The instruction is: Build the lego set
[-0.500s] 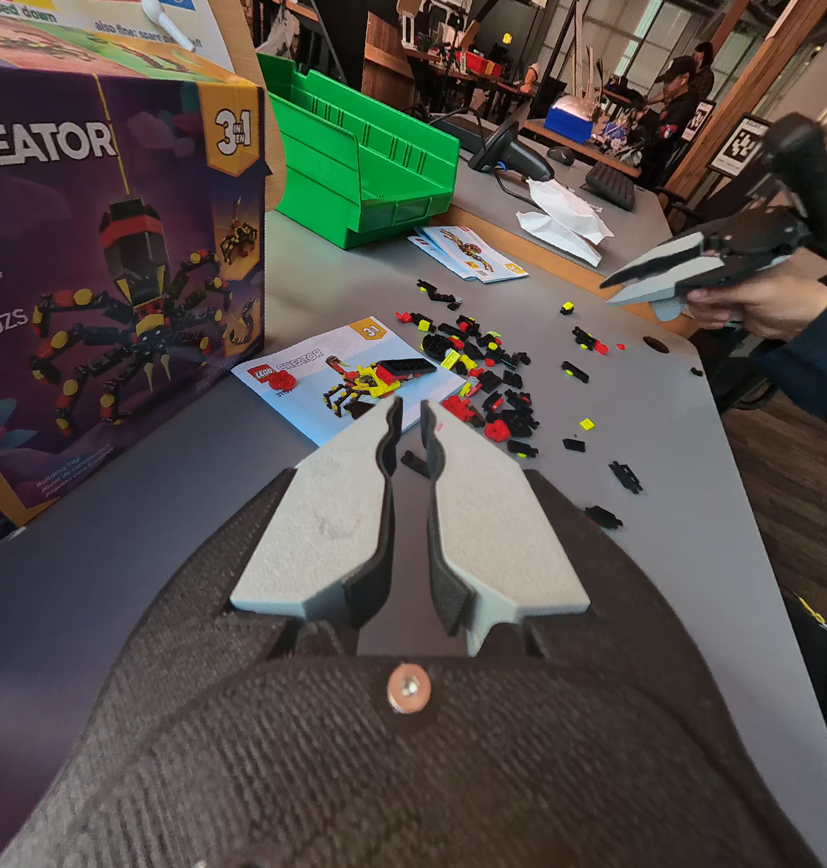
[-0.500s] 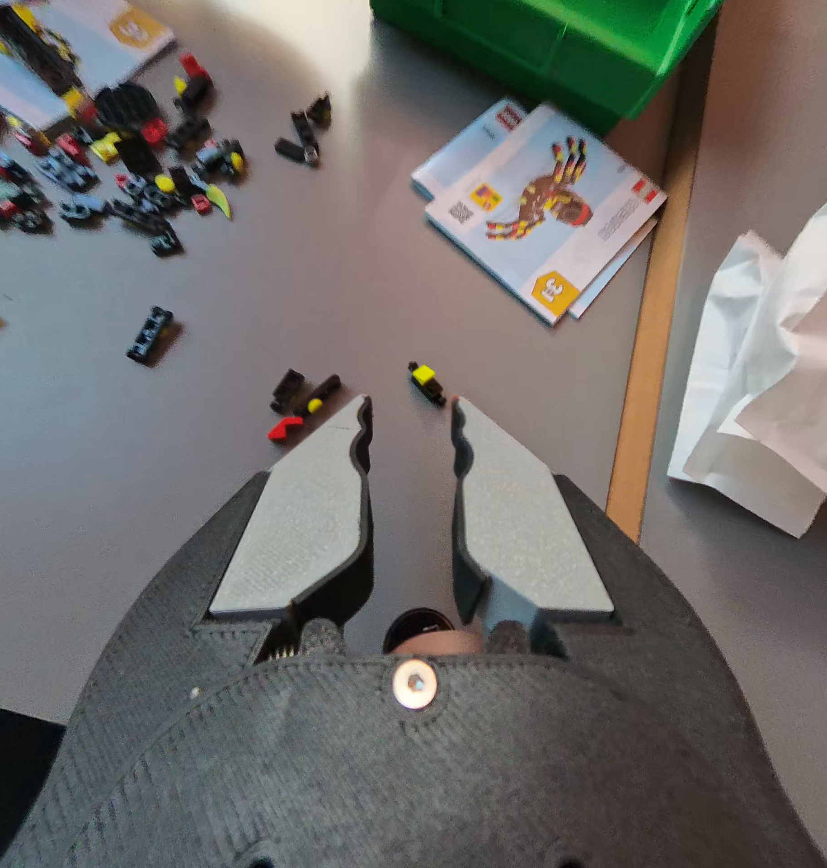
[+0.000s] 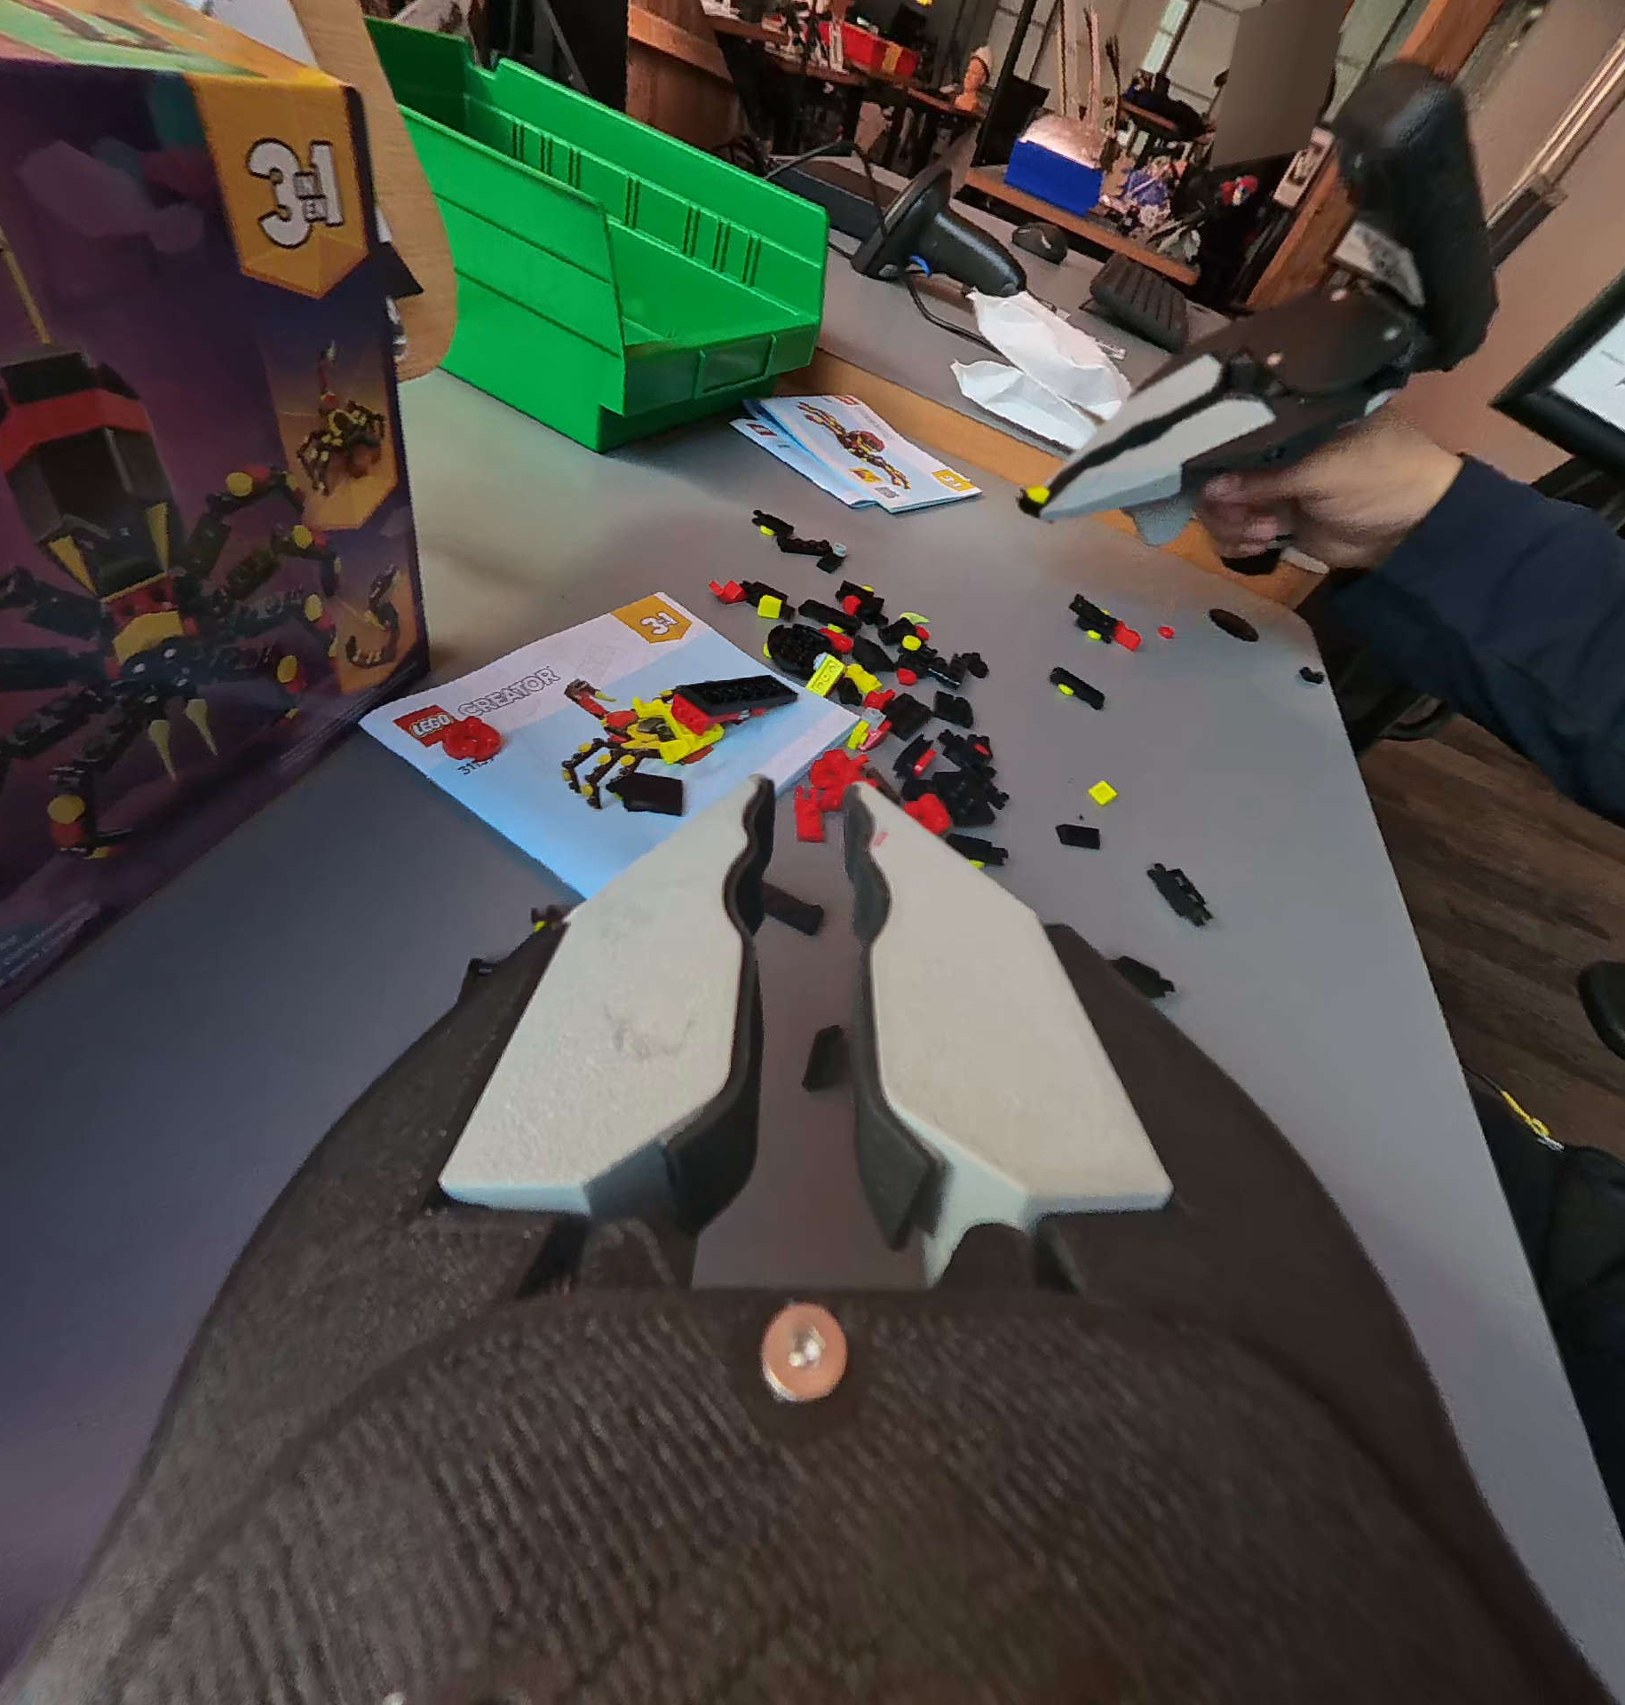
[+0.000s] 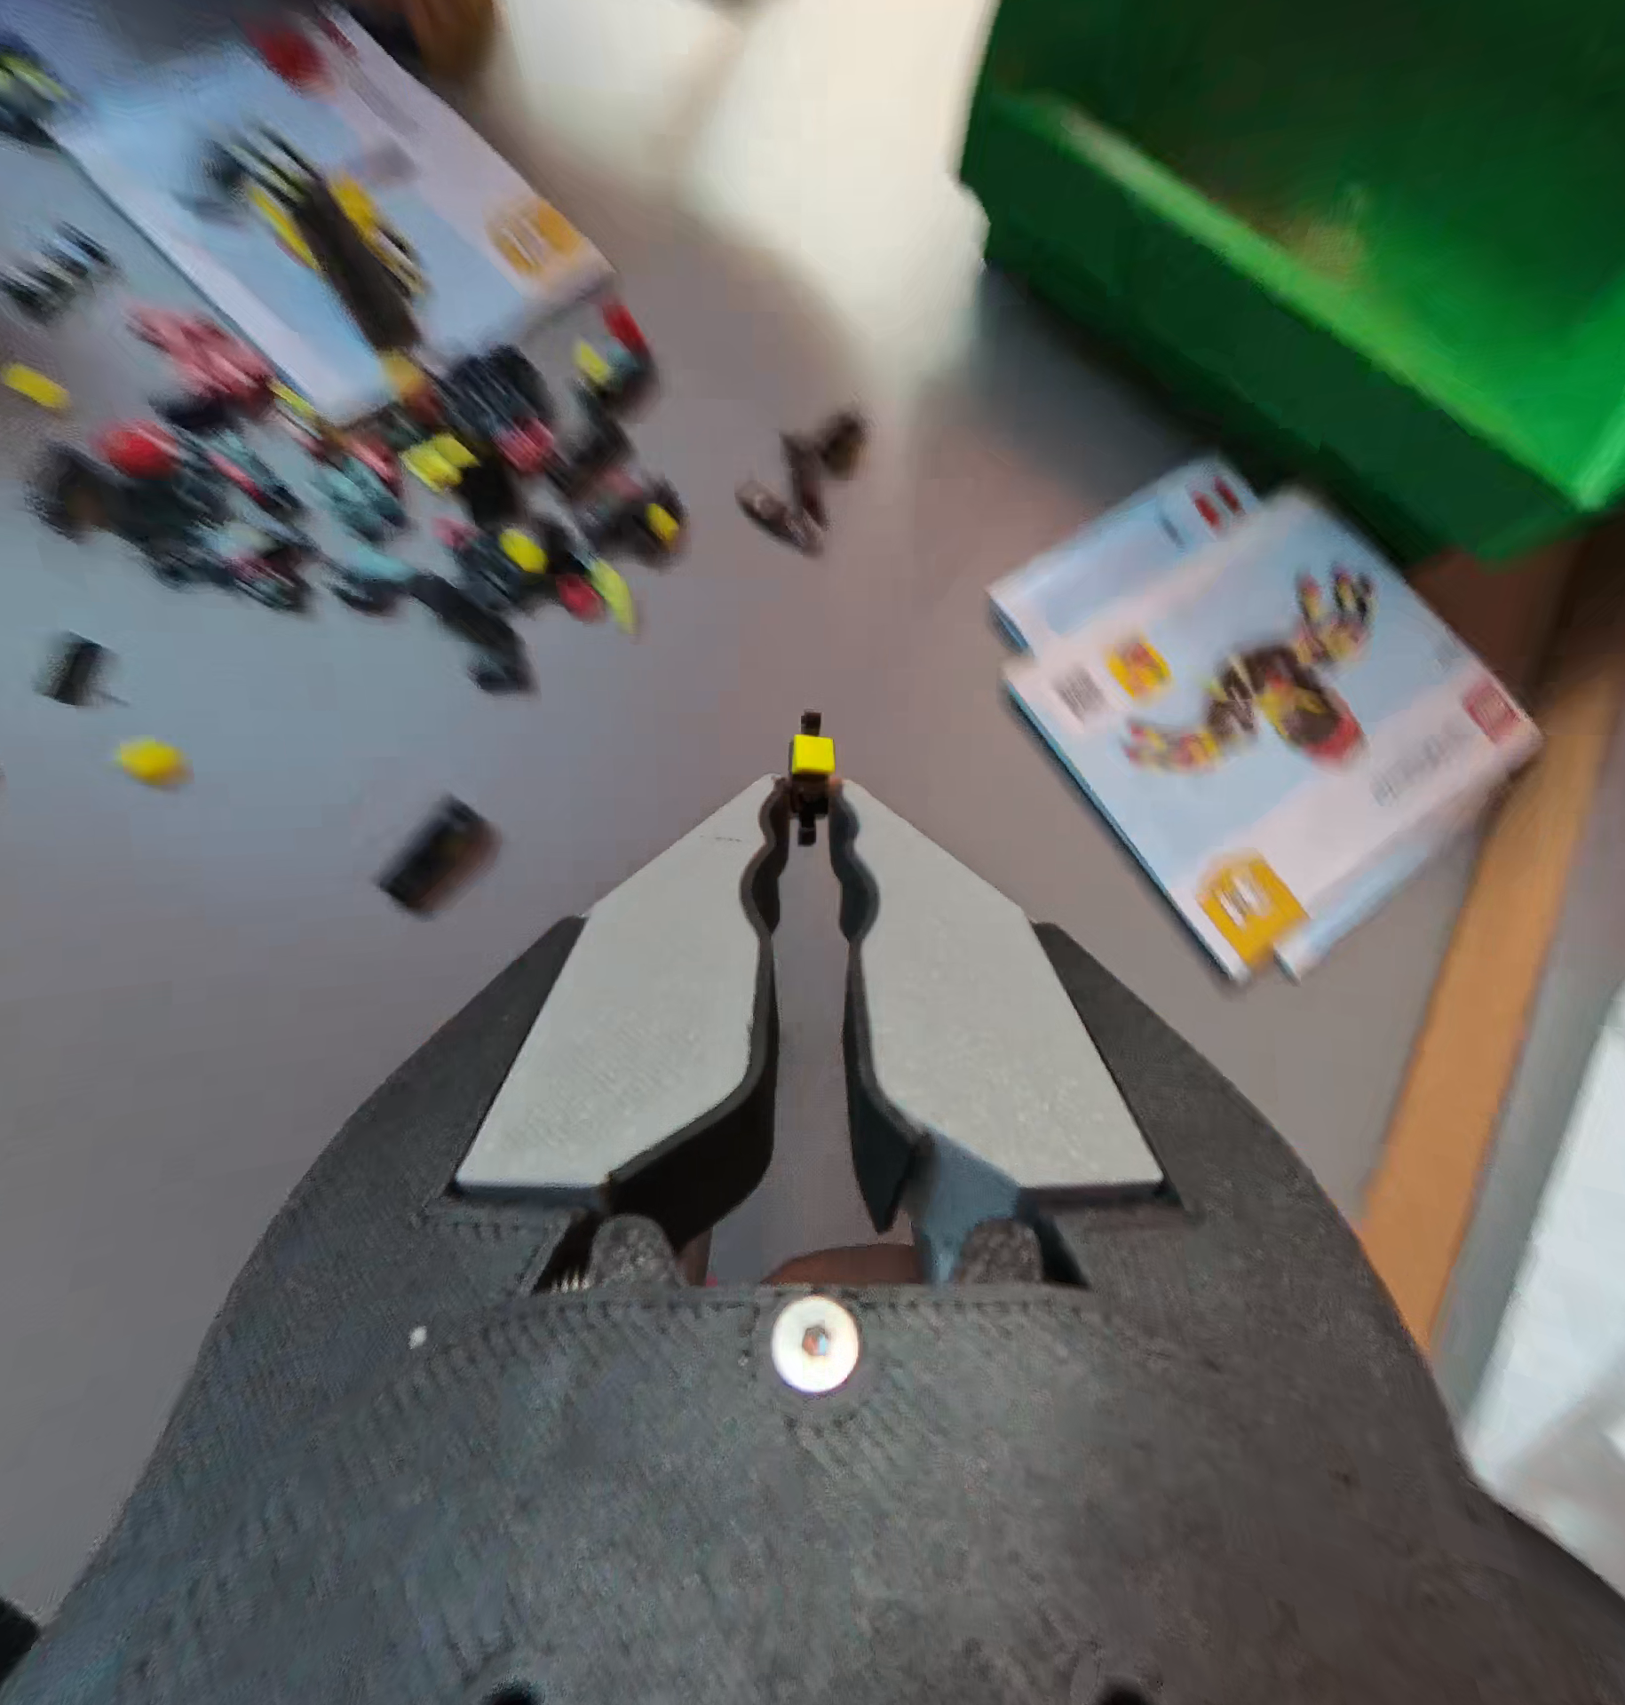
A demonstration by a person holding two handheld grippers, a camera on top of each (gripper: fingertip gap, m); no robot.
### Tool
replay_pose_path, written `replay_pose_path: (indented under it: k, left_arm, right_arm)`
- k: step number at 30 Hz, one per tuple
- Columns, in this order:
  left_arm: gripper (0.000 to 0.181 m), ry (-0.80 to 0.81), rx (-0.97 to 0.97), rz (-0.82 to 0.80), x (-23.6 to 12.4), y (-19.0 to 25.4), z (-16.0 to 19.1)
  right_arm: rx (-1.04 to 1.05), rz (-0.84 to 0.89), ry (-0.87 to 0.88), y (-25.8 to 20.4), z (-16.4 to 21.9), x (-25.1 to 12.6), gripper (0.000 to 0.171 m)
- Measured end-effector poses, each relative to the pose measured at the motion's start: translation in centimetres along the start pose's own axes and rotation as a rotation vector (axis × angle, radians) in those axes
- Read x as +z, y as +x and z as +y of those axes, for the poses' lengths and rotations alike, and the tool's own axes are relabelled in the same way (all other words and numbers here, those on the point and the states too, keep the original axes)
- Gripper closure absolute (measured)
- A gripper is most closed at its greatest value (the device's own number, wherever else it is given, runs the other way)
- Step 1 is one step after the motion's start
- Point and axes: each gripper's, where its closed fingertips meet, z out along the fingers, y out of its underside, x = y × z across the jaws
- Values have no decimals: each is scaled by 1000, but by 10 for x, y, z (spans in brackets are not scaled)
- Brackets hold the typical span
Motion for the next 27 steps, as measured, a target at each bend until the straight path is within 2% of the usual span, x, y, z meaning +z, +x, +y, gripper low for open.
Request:
replay_pose_path:
  k: [1,4,6,10,11,14,19,27]
  left_arm:
    - [169,14,2,10,0,3,-2]
    - [163,66,8,57,0,15,-8]
    - [160,64,32,31,-1,14,-7]
    - [156,86,52,-12,-6,7,-10]
    - [157,83,40,-14,-7,6,-10]
    - [175,41,14,75,-6,15,-3]
    - [173,17,-2,67,-1,13,-1]
    - [170,61,22,58,0,17,-7]
  right_arm:
    - [-17,-73,68,-22,-25,3,166]
    - [-96,-273,214,-91,-94,20,166]
    - [-154,-341,271,-128,-129,41,166]
    - [-218,-407,348,-176,-175,85,166]
    - [-225,-406,367,-180,-181,95,166]
    - [-226,-368,434,-178,-187,116,166]
    - [-339,-284,457,-164,-173,116,166]
    - [-237,-532,538,-209,-180,85,166]
